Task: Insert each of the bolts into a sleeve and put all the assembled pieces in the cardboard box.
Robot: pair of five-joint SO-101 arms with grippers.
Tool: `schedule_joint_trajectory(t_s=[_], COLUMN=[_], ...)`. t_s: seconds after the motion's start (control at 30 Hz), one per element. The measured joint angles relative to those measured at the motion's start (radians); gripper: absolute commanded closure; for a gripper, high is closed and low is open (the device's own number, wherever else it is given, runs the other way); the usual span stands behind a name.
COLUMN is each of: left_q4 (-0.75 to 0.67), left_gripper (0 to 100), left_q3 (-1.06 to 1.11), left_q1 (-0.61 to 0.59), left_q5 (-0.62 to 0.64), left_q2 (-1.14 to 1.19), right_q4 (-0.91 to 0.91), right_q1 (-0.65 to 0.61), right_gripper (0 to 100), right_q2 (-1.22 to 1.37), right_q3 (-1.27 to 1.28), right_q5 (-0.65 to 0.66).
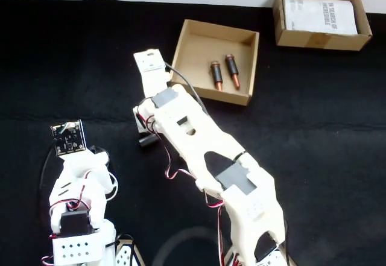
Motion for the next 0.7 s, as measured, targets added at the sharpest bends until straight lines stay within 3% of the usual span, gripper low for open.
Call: schedule_joint_trajectory(t_s=[0.4, 0.53, 0.7], left_q4=[0.0, 0.0, 0.0], left_gripper=[99, 99, 99], left_q3=[0.0, 0.0, 0.0], left_q1=[0.0, 0.0, 0.0], left_q5=[0.0, 0.0, 0.0], left_q2=[0.0, 0.0, 0.0], right_q4=[-0.021, -0.02, -0.011], right_q1=[0.026, 0.026, 0.04], right_gripper=[88.9, 99.2, 99.1], right_q2=[0.163, 0.199, 0.21], right_q3=[-0.068, -0.115, -0.124], right_q5=[0.0, 0.0, 0.0])
